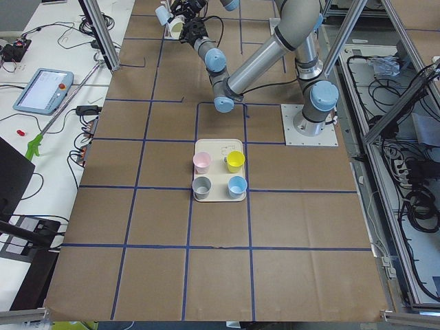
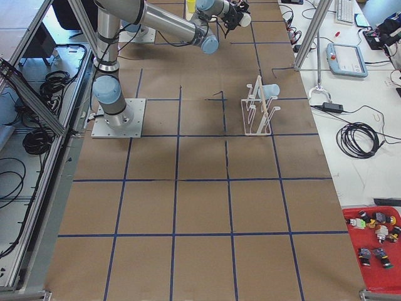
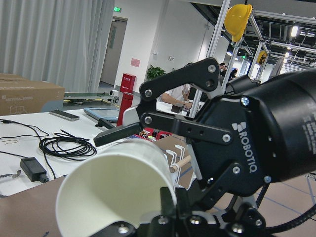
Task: Transfer IKEA cup to right arm and place on rack
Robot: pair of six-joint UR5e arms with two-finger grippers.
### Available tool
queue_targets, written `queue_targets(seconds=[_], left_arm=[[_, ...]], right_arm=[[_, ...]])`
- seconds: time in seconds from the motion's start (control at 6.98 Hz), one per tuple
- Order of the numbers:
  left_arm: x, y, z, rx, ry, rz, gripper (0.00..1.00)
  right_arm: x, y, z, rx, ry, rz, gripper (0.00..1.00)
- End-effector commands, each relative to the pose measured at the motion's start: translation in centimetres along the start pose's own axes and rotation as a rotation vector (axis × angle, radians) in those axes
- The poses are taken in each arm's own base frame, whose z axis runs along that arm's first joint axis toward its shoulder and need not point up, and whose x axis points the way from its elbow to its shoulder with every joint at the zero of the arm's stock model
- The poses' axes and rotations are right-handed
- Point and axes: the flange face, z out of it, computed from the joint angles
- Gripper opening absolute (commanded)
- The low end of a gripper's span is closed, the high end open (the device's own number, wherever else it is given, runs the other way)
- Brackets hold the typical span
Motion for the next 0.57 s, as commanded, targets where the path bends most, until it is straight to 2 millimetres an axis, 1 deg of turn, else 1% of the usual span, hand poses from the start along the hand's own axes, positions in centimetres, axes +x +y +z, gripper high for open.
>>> queue_targets(seconds=[0.0,0.14,0.29,0.43], left_arm=[[-0.13,-0.21,0.04,0.003,-0.002,0.007,0.4],[-0.06,-0.29,0.01,0.004,-0.002,0.011,0.56],[-0.05,-0.29,0.01,0.004,0.0,0.009,0.65],[0.01,-0.19,0.0,0.003,0.001,-0.006,0.84]], right_arm=[[0.08,-0.02,0.02,-0.002,0.003,-0.001,0.58],[0.08,0.0,0.02,-0.004,0.003,-0.004,0.56],[0.08,0.0,0.02,-0.004,0.003,-0.004,0.56],[0.08,0.0,0.02,-0.004,0.003,-0.006,0.55]])
